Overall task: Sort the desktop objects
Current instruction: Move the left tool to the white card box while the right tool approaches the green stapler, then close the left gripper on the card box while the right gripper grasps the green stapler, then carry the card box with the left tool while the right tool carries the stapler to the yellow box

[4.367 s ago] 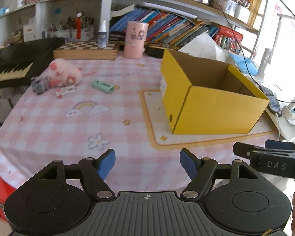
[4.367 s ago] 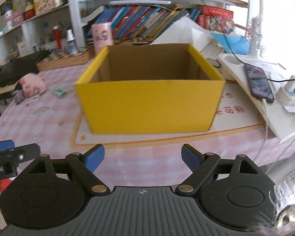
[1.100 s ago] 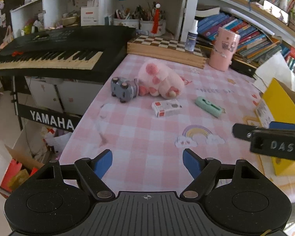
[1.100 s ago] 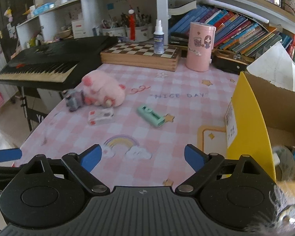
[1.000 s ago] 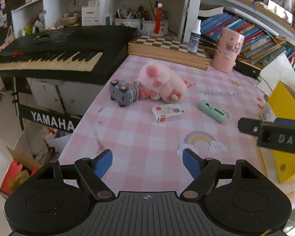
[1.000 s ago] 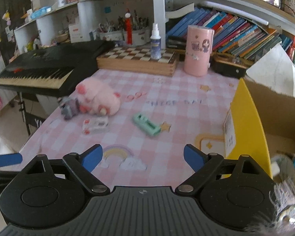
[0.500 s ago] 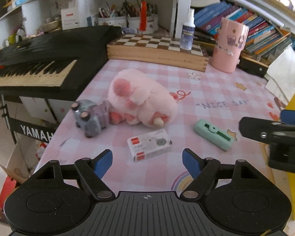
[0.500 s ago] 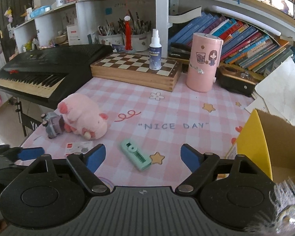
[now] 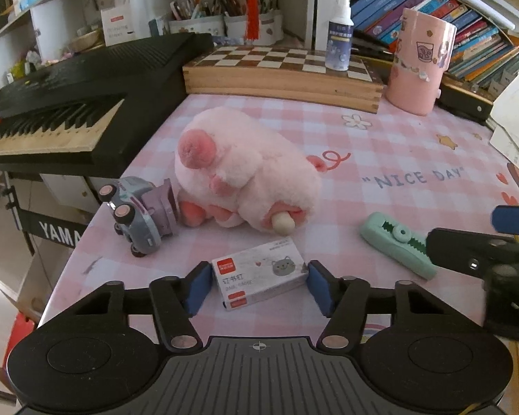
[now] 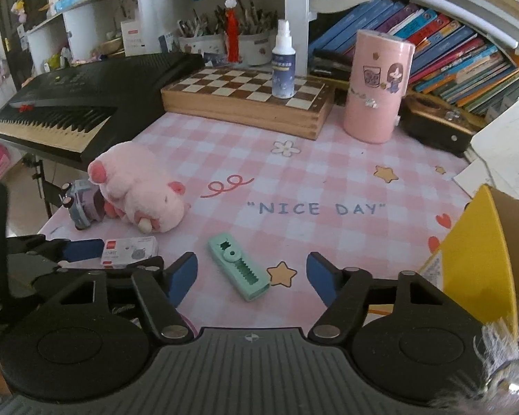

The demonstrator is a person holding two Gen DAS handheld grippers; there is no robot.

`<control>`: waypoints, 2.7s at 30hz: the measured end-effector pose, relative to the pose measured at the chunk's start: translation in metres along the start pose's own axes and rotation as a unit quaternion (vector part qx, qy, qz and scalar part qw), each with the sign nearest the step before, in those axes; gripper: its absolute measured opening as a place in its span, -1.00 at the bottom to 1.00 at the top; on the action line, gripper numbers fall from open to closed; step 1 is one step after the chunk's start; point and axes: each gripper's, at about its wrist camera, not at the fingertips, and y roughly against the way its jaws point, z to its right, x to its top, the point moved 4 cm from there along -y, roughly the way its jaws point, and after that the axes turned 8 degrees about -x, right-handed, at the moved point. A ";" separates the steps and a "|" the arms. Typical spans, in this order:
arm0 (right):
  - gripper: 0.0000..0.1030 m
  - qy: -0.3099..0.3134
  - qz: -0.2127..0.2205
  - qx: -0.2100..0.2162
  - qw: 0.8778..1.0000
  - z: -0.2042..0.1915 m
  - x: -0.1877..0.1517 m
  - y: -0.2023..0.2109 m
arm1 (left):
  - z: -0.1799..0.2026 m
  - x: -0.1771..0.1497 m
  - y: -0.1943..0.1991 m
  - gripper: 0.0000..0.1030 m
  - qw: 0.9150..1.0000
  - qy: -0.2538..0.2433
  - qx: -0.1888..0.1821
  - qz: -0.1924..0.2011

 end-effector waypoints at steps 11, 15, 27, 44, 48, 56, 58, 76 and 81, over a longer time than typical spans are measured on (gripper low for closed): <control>-0.06 0.041 -0.043 0.010 0.998 -0.021 -0.003 -0.043 | -0.030 -0.013 0.046 0.15 0.997 0.077 -0.013 0.029; -0.05 0.047 -0.032 0.005 0.998 -0.023 -0.002 -0.053 | -0.036 -0.014 0.059 0.15 0.995 0.091 -0.005 0.041; -0.56 0.058 -0.016 0.036 0.998 -0.030 -0.011 -0.044 | -0.033 -0.014 0.081 0.15 0.995 0.074 -0.017 0.059; -0.56 0.002 0.081 0.056 0.995 -0.014 0.011 0.094 | -0.026 -0.004 0.169 0.15 0.987 0.015 -0.079 0.140; -0.56 -0.013 0.087 0.051 0.995 -0.019 -0.002 0.115 | -0.024 -0.013 0.178 0.15 0.986 0.005 -0.093 0.141; -0.56 -0.030 0.053 0.036 0.998 -0.032 -0.036 0.129 | -0.031 -0.039 0.194 0.15 0.984 0.003 -0.120 0.133; -0.56 -0.033 0.052 0.032 0.998 -0.036 -0.044 0.136 | -0.031 -0.048 0.196 0.15 0.984 0.003 -0.131 0.122; -0.56 -0.100 0.024 -0.015 0.995 -0.057 -0.142 0.205 | -0.019 -0.120 0.233 0.15 0.976 -0.044 -0.203 0.063; -0.56 -0.130 0.017 -0.045 0.990 -0.049 -0.169 0.224 | -0.005 -0.131 0.239 0.15 0.969 -0.065 -0.232 0.053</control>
